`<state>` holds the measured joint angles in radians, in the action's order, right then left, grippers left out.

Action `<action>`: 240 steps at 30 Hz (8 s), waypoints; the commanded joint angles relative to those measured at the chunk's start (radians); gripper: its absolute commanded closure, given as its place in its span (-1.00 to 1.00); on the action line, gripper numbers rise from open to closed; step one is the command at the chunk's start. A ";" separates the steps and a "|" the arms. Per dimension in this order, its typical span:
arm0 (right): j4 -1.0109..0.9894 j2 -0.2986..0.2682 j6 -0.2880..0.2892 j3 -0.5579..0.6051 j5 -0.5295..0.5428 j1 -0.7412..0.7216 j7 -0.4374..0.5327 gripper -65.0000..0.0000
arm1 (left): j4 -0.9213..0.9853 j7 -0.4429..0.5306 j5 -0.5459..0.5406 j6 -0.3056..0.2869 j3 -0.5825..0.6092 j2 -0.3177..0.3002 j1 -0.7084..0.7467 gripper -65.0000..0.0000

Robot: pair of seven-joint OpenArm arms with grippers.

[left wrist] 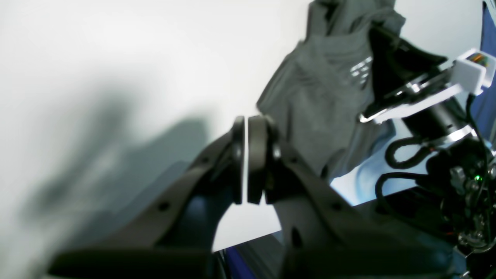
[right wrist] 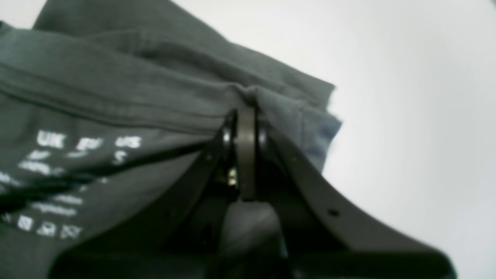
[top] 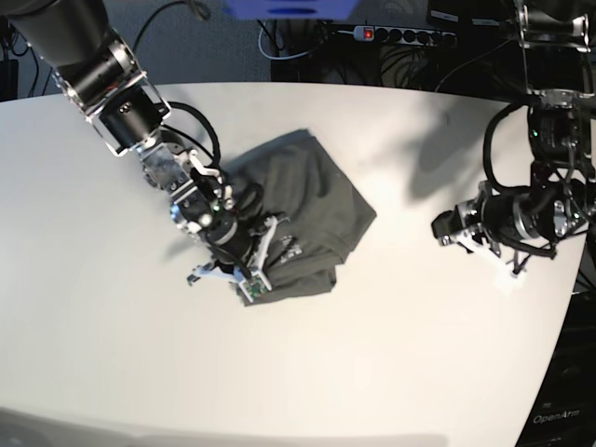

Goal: Fold the T-shirt properly

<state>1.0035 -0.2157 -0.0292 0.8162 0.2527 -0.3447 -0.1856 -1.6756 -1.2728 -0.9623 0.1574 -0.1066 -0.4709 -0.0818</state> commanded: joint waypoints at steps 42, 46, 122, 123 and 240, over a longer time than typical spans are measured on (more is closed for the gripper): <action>-0.028 -0.138 0.125 -0.177 -0.296 -0.026 -0.012 1.00 | -0.014 0.008 -0.014 -0.003 -0.008 -0.005 -0.023 0.95; 0.111 -0.146 0.125 -0.232 -0.396 0.026 -0.079 1.00 | -0.013 0.009 -0.014 -0.003 -0.008 -0.005 -0.023 0.95; 0.816 0.373 0.573 -1.425 -0.382 1.275 0.627 1.00 | -0.378 0.178 0.141 -0.012 -0.215 -0.110 0.667 0.95; 0.800 0.373 0.573 -1.425 -0.382 1.278 0.627 1.00 | -0.378 0.190 0.141 -0.012 -0.212 -0.119 0.678 0.95; -1.003 0.123 0.079 -0.961 -0.632 0.372 0.413 0.98 | 1.601 1.330 1.248 -0.408 -0.163 0.347 0.083 0.93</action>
<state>0.0002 -0.0902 0.0502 -0.1436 -0.3836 0.0231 0.2218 -0.0727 0.0559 0.2874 -0.2504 -0.2691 -0.1188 0.0025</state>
